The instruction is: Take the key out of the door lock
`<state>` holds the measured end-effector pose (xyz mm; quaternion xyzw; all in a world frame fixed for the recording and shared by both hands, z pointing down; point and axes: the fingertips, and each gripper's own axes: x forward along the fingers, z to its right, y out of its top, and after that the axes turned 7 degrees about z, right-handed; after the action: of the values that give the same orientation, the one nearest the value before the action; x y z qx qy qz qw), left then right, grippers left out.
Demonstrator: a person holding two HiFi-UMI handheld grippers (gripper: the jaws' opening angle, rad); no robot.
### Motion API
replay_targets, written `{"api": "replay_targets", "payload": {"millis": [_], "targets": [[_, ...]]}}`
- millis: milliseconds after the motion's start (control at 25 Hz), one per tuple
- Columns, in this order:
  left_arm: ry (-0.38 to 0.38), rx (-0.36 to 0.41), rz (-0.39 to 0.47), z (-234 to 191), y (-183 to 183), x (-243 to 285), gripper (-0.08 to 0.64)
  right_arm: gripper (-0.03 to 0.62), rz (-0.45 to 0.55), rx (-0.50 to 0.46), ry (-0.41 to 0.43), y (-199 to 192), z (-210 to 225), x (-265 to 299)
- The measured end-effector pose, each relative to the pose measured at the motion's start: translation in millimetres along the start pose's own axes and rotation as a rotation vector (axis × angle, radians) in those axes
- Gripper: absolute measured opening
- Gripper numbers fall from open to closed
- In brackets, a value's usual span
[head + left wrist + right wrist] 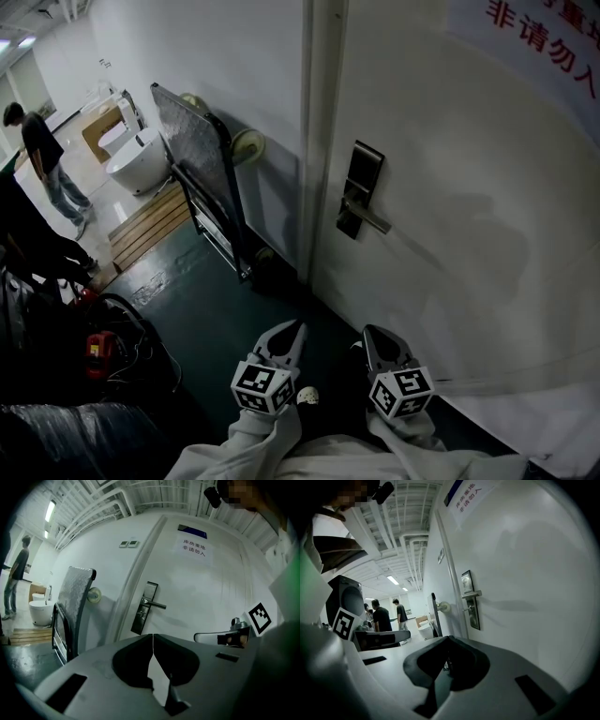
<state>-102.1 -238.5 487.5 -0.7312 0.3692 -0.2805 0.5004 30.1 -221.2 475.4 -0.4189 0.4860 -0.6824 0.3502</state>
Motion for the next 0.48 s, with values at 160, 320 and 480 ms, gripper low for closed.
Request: {"api": "replay_targets", "payload": {"millis": [160,320,480], "targets": [[-0.008,-0.076,0.016,-1,4,29,0.015,0.052,-0.006,0.017,-0.022,-1,17,4],[0.010,-0.251,0.066,-12,9,62,0.014,0.052,-0.014,0.025,-0.021,0,32,14],[0.022,-0.368,0.122,-24,18,95,0.015,0.052,-0.019,0.020,-0.005,6,44,29]]}}
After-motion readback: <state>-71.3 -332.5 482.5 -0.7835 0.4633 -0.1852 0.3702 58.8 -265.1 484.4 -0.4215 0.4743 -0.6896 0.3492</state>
